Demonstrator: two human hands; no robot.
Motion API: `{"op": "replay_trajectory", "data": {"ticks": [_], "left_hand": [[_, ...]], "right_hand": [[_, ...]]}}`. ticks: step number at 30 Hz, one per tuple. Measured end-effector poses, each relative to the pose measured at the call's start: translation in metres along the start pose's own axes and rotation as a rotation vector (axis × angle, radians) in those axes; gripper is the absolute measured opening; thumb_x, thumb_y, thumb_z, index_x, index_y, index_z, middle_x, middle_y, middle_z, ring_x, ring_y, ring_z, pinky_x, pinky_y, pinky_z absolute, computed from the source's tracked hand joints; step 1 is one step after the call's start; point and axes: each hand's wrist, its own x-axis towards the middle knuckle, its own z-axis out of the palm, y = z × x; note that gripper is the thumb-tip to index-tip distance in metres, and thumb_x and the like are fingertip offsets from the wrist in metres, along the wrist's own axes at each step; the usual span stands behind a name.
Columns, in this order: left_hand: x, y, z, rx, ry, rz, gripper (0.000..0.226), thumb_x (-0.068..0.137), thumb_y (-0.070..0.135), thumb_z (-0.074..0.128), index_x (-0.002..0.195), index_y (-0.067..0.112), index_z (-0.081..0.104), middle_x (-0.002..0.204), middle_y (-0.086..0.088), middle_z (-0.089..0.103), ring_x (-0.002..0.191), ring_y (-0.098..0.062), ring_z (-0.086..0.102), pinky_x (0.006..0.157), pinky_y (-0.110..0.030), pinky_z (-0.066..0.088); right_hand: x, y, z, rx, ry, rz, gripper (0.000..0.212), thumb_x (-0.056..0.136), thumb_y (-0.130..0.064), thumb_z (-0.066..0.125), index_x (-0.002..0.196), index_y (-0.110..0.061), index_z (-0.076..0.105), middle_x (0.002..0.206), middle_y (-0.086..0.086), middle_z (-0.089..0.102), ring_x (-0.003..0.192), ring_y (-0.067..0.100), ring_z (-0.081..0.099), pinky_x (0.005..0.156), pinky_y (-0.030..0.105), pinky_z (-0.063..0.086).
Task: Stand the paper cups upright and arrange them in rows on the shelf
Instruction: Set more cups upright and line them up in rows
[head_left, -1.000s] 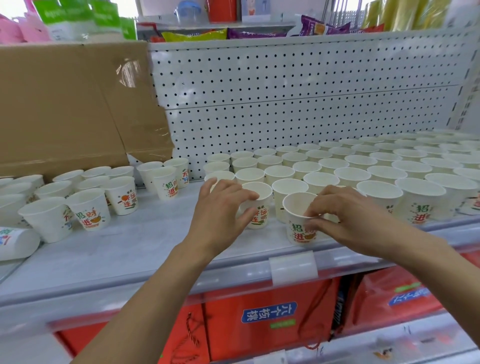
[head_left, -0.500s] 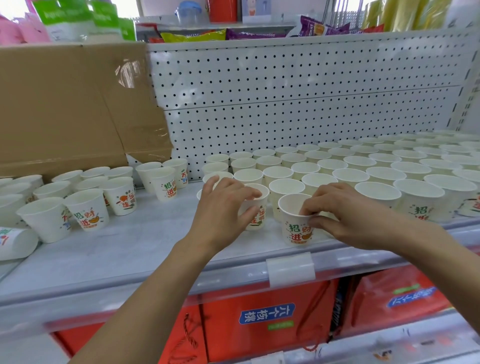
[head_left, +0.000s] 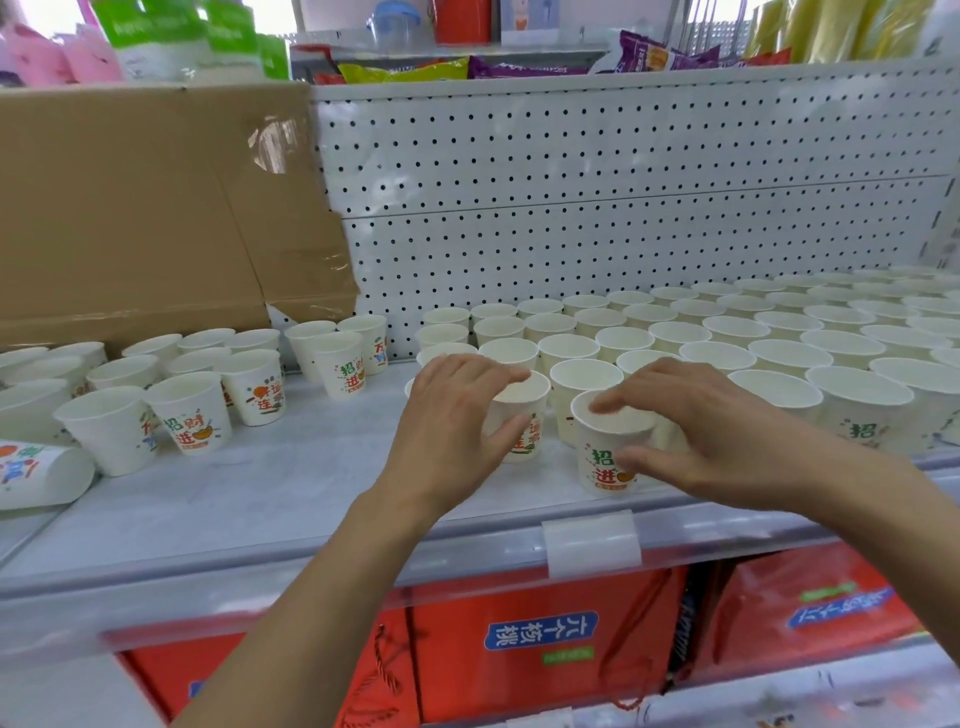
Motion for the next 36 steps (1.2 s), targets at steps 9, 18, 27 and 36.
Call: {"op": "replay_trajectory", "data": {"ticks": [9, 18, 27, 36], "left_hand": [[-0.073, -0.058, -0.056, -0.047, 0.139, -0.262, 0.053, 0.086, 0.033, 0.064, 0.136, 0.024, 0.049, 0.136, 0.009, 0.047, 0.128, -0.007, 0.041, 0.105, -0.025, 0.035], [-0.094, -0.195, -0.13, 0.222, 0.041, -0.53, 0.051, 0.093, 0.022, 0.06, 0.14, 0.017, 0.043, 0.143, -0.002, 0.045, 0.131, -0.019, 0.037, 0.105, -0.027, 0.028], [-0.081, -0.227, -0.141, 0.515, -0.142, -0.391, 0.029, 0.095, 0.015, 0.05, 0.115, 0.029, 0.066, 0.111, 0.007, 0.067, 0.118, -0.015, 0.047, 0.115, -0.039, 0.007], [-0.105, -0.175, -0.157, 0.08, 0.178, -0.205, 0.024, 0.08, 0.004, 0.075, 0.103, 0.013, 0.074, 0.093, 0.002, 0.072, 0.085, -0.02, 0.057, 0.073, -0.035, 0.048]], "right_hand": [[0.065, -0.094, 0.047, 0.334, 0.257, -0.256, 0.033, 0.087, -0.042, 0.058, 0.117, -0.03, 0.061, 0.119, -0.019, 0.054, 0.114, 0.006, 0.053, 0.092, 0.035, 0.048], [0.214, -0.187, 0.121, 0.346, 0.002, -0.208, 0.041, 0.094, -0.028, 0.056, 0.134, -0.026, 0.048, 0.139, -0.006, 0.04, 0.126, 0.013, 0.036, 0.103, 0.04, 0.039], [0.287, -0.218, 0.161, -0.102, 0.083, -0.124, 0.027, 0.091, -0.01, 0.049, 0.113, -0.019, 0.064, 0.116, 0.001, 0.061, 0.109, 0.021, 0.043, 0.076, 0.03, 0.029], [0.192, -0.194, 0.104, 0.19, 0.464, -0.192, 0.007, 0.085, -0.017, 0.062, 0.085, -0.017, 0.069, 0.083, -0.006, 0.067, 0.08, 0.017, 0.051, 0.072, 0.042, 0.045]]}}
